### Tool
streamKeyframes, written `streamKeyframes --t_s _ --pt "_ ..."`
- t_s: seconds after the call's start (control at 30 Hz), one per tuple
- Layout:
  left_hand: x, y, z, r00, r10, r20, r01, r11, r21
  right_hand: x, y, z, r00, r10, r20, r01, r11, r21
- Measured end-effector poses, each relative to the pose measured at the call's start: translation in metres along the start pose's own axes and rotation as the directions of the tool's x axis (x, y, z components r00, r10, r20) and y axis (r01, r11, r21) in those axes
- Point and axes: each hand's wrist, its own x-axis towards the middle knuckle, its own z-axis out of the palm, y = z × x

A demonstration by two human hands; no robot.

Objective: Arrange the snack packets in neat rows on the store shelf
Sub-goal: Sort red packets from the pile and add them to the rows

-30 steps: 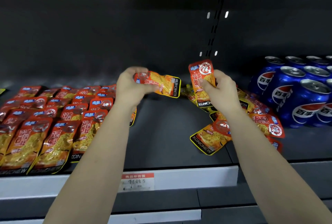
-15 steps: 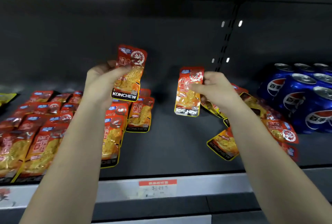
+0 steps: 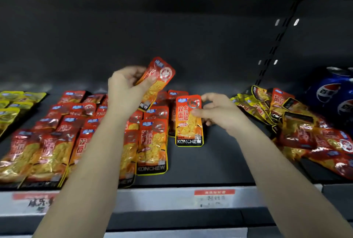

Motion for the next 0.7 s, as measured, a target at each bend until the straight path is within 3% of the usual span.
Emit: streamKeyframes --t_s 0.2,0.43,0.7 --pt "-0.0059 0.0016 0.0065 0.995 0.095 -0.005 -0.094 0.992 0.086 -0.001 0.0052 0.0065 0.998 -0.004 0.06 0.009 0.996 -0.089" --pt "-0.0089 0.0035 0.0091 0.984 0.175 0.045 -0.18 0.966 0.184 -0.0027 0.0063 0.0058 0.986 -0.156 0.058 0.165 0.88 -0.446" --pt "-0.0098 0.0062 0.0081 0.99 0.132 0.04 -0.137 0.98 0.141 -0.0028 0.0106 0.008 0.971 -0.217 0.103 0.239 0.837 -0.492"
